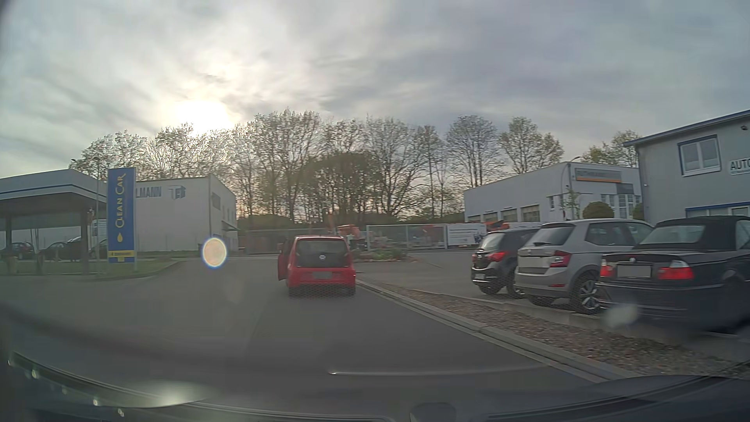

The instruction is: Follow the waypoints while adhering to traffic rules and regulations

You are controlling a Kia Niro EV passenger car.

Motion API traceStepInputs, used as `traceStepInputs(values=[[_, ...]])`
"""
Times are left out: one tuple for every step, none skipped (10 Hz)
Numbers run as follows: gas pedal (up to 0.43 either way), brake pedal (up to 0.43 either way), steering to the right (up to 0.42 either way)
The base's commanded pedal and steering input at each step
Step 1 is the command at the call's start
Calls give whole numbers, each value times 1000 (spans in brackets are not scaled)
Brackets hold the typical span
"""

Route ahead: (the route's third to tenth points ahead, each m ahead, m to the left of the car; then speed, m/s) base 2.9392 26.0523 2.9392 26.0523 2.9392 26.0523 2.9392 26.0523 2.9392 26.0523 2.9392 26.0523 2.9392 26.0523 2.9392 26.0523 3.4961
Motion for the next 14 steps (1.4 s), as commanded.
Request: traceStepInputs(values=[[110, 0, -563], [87, 0, -518], [67, 0, -476], [67, 0, -446], [59, 0, -425], [59, 0, -403], [59, 0, -386], [59, 0, -365], [59, 0, -345], [47, 0, -333], [47, 0, -318], [28, 0, -306], [20, 0, -296], [20, 6, -287]])
